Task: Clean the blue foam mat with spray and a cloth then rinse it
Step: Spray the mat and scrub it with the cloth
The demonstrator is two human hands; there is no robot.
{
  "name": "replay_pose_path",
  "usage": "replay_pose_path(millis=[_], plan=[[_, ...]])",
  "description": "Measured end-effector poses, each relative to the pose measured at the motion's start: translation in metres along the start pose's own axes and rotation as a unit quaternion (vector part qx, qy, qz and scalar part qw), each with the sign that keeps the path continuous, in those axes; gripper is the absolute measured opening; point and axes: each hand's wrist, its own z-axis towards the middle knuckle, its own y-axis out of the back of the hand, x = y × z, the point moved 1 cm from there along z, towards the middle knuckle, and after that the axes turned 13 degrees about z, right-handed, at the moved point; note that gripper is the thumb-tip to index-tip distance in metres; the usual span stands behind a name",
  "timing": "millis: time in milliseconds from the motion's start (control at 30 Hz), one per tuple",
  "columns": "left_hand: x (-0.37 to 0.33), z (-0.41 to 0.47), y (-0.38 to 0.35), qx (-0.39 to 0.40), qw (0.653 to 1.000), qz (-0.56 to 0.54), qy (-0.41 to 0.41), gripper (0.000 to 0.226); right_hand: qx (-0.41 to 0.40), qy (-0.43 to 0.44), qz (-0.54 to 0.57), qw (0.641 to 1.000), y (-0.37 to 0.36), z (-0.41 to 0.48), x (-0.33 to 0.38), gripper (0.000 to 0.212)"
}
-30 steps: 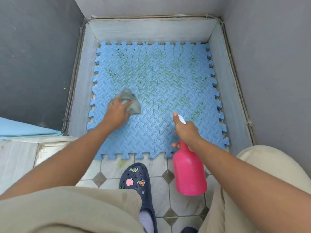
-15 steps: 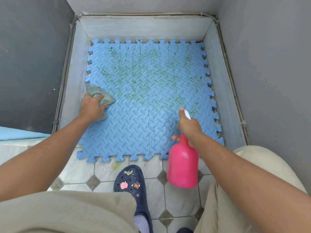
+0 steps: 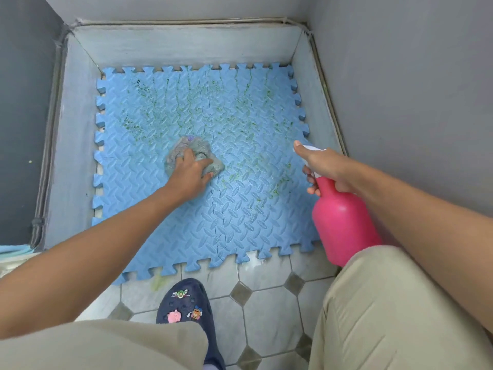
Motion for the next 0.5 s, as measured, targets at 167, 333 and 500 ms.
replay_pose_path(millis=[167,333,500], plan=[[-0.002,0.007,0.006,-0.004,1.000,0.016,0.003,0.046,0.010,-0.059,0.034,0.998,0.010,0.000,-0.025,0.060],[0.000,0.006,0.006,0.004,1.000,0.014,0.008,0.046,0.024,-0.054,0.006,0.998,0.004,-0.010,-0.033,0.064],[0.001,0.006,0.005,0.014,1.000,0.024,0.005,0.050,0.068,-0.078,-0.066,0.992,-0.003,-0.022,-0.045,0.059]])
